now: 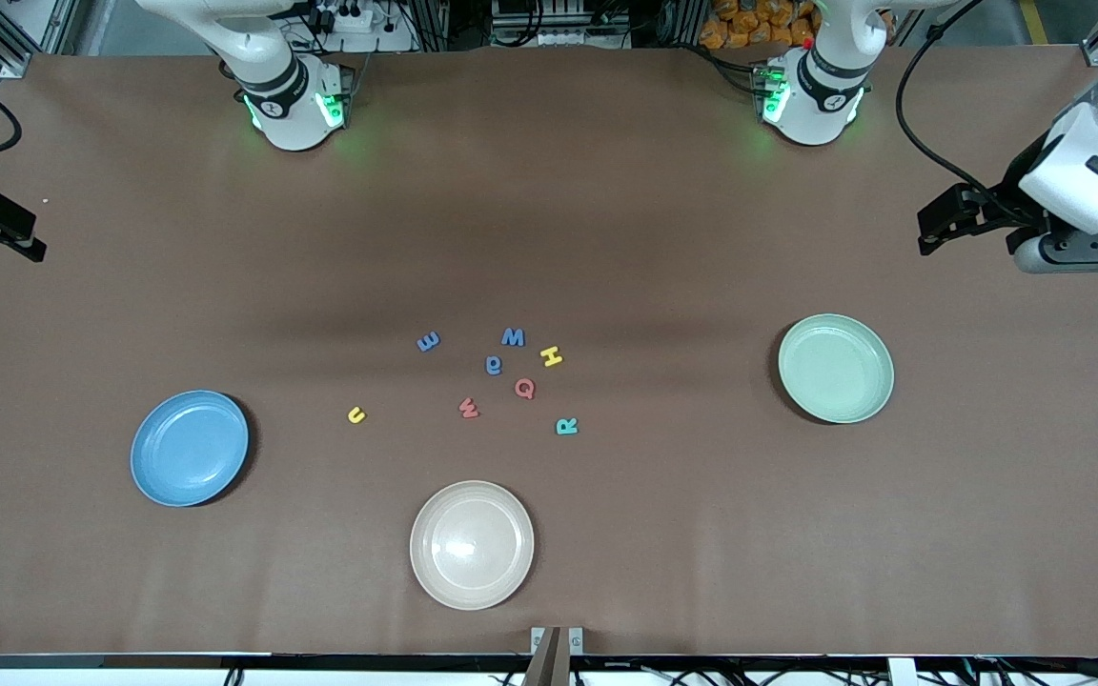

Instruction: Sort upper and lower case letters into plates

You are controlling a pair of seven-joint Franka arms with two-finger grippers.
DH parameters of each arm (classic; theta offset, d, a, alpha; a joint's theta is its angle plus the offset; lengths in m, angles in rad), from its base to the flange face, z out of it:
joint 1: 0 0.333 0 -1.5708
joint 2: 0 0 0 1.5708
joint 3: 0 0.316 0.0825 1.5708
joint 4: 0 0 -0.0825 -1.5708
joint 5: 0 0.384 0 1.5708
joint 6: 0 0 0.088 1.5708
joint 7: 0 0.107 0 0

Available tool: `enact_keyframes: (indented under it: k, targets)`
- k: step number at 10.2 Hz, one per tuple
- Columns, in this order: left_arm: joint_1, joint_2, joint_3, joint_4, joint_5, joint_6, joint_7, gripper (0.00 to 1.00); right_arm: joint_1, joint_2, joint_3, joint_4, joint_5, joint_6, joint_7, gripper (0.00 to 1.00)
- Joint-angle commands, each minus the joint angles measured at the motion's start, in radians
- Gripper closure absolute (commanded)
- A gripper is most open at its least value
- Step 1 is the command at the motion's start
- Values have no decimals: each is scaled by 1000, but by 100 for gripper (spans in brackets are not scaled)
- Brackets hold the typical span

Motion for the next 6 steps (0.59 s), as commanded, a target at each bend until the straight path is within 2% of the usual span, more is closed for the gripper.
enact_keyframes:
  k: [1,3,4,6]
  targets:
    - [23,-9,8,-13,-3,13,76,0,-2,7,3,18,-7,-12,-4,0]
    - [31,-6,5,-14,-14,11,82,0,-2,7,3,18,-6,-12,-4,0]
    - [16,16,-3,-14,-57,10,76,0,0,13,3,18,-6,-12,-4,0]
    - [-22,50,-32,-14,-51,10,73,0,1,17,3,20,-9,-11,-4,0]
